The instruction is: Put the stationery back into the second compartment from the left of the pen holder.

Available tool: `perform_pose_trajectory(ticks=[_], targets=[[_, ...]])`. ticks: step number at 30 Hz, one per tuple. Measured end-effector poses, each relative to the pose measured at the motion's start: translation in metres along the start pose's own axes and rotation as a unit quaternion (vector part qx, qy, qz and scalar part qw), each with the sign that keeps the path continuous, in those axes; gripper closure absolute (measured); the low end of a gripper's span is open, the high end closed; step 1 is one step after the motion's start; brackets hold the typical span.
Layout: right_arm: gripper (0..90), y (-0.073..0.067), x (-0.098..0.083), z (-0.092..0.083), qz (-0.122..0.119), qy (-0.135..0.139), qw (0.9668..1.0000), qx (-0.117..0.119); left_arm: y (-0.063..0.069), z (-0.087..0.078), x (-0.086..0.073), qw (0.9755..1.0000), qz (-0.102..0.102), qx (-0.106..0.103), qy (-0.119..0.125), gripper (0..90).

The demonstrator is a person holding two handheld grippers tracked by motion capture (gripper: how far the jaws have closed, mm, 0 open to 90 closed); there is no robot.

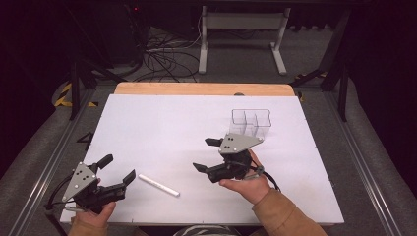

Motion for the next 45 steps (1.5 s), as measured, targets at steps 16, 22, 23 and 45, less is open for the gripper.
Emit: perform_pose_trajectory(ticks=[16, 22, 23, 45], targets=[[32.0, -0.034, 0.014, 0.099, -0.032, -0.092, 0.9885, 0.116, -0.003, 0.003, -0.004, 0.9997, 0.020, 0.009, -0.015, 12.6], [32.8, -0.042, 0.008, 0.115, -0.025, -0.123, 0.9836, 0.129, -0.005, -0.001, -0.002, 1.0000, 0.005, 0.002, -0.007, 12.5], [33.1, -0.043, 0.007, 0.118, -0.029, -0.127, 0.9830, 0.130, -0.006, -0.001, -0.002, 1.0000, 0.005, 0.002, -0.006, 12.5], [42.4, -0.049, -0.002, 0.142, 0.039, -0.244, 0.9605, 0.129, -0.005, -0.001, 0.000, 0.9999, 0.005, 0.008, -0.004, 12.6]])
Point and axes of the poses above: each handheld gripper's, and its own axes: z roughly forward along the jaws, x roughly out of its top, y roughly to its right, the point moved 6 cm from there along z, roughly forward along the jaws, and after that the axes turned 10 degrees about -z, right-handed, at the moved point
